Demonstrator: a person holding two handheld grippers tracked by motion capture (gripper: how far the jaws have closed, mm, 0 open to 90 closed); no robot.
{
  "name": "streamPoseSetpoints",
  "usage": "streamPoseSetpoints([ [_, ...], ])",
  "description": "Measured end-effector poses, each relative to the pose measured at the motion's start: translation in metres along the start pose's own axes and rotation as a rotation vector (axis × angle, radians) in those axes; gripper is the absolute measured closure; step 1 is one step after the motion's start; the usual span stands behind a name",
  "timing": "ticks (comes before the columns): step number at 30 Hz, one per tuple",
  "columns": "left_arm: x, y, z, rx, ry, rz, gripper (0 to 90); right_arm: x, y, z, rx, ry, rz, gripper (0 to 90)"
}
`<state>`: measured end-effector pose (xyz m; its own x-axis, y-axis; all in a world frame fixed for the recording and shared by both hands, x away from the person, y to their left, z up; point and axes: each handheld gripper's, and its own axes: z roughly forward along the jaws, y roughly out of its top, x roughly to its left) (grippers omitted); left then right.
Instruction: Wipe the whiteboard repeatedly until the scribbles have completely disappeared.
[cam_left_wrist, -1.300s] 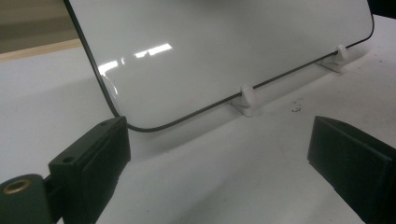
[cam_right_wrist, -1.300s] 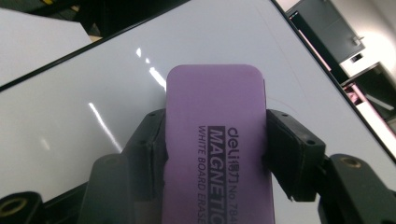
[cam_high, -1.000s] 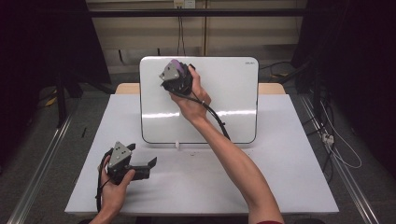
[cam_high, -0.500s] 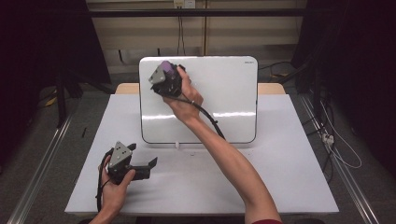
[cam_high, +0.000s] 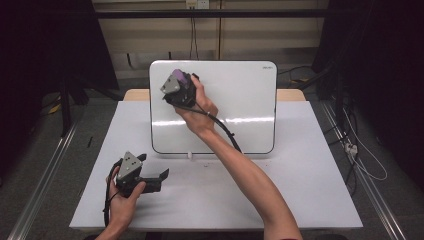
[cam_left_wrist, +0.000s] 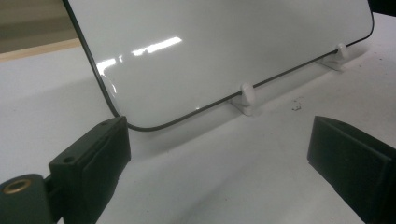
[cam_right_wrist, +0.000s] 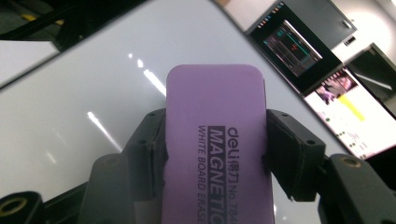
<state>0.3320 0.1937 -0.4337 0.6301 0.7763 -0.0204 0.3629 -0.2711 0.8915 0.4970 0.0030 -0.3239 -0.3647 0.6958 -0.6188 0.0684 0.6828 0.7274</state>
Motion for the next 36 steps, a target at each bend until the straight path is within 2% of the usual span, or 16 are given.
streamPoseSetpoints([
  [5, 0.000, 0.000, 0.000, -0.002, 0.000, -0.001, 5.8, -0.034, -0.011, -0.003, 0.012, -0.044, 0.093, 42.2],
  [9, 0.000, 0.000, 0.000, -0.001, 0.001, -0.002, 5.8, -0.060, -0.028, -0.009, 0.022, -0.078, 0.152, 42.2],
  [14, 0.000, 0.000, 0.001, 0.008, -0.001, 0.007, 5.8, -0.084, -0.053, -0.020, 0.035, -0.117, 0.188, 42.2],
  [18, -0.002, 0.000, 0.001, 0.007, -0.001, 0.007, 5.7, -0.098, -0.073, -0.030, 0.030, -0.134, 0.264, 42.2],
  [24, -0.002, 0.000, 0.003, 0.011, -0.005, 0.009, 5.8, -0.099, -0.083, -0.040, 0.023, -0.100, 0.280, 42.3],
  [33, -0.001, 0.001, 0.000, 0.005, 0.001, 0.004, 5.8, -0.092, -0.094, -0.056, -0.031, -0.042, 0.348, 42.2],
  [36, -0.002, 0.001, 0.000, -0.001, 0.001, 0.003, 5.8, -0.090, -0.096, -0.063, -0.054, -0.031, 0.357, 42.2],
])
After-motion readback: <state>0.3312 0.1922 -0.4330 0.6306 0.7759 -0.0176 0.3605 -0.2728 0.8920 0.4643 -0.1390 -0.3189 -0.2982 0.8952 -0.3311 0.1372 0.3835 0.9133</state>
